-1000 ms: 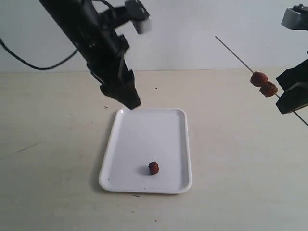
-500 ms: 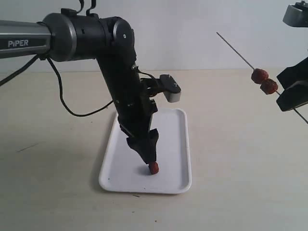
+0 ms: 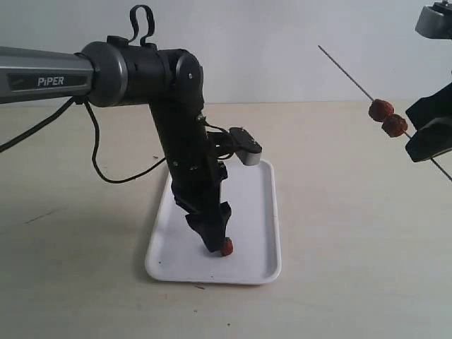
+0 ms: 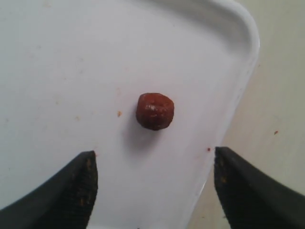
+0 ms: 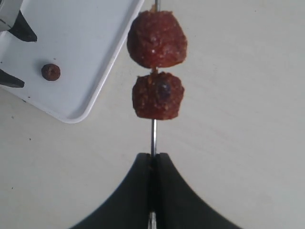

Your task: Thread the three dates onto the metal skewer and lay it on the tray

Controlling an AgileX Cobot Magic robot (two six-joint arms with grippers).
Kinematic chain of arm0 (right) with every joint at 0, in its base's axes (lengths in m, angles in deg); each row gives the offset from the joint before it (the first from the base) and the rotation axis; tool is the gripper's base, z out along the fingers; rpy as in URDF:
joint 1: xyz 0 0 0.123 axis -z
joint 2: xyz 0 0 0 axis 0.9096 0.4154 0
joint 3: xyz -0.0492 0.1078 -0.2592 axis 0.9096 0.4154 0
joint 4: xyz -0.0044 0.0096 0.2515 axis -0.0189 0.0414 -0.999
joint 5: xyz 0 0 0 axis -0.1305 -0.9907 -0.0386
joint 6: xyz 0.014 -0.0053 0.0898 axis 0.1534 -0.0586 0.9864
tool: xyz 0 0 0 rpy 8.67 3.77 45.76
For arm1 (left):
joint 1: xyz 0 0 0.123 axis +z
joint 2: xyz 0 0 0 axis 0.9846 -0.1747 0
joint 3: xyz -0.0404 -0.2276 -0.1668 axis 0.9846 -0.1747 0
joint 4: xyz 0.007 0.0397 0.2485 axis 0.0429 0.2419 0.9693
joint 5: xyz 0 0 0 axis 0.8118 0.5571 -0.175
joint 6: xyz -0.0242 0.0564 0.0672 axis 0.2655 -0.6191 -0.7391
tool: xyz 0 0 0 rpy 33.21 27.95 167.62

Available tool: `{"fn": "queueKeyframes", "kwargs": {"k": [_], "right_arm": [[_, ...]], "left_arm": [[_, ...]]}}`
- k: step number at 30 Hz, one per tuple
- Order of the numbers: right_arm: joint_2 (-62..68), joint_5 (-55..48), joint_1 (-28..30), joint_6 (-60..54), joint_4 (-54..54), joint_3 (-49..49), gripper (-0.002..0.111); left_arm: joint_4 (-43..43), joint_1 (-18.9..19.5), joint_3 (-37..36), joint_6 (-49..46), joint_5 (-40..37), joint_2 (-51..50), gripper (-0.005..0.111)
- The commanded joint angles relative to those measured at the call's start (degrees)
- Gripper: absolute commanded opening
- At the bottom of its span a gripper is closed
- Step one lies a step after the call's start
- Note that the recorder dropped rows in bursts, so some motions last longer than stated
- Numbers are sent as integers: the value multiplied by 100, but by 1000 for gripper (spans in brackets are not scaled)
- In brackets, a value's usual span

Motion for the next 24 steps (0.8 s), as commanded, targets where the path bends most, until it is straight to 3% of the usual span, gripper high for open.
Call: {"fn": "queueKeyframes", "kwargs": {"k": [1,9,14,18,20,24], "right_arm": [[-48,47,25,-23,30,33,0],[-48,61,25,-30,30,33,0],[-48,36,25,-30,30,33,0],[-48,36,25,-30,30,33,0],[-48,36,25,-30,30,33,0],[-48,-26,25,-30,30,33,0]], "left_arm": [[54,-28,4,43,-6,1,67],[-710,-28,4,219,-6,-46,67],[-620,-18,4,370,-6,-46,67],[-296,-18,-20,1272,-6,-20,67],[-357,-18,-43,991,-6,57,67],[-1415,-18,-43,-122,-6,570,67]]}}
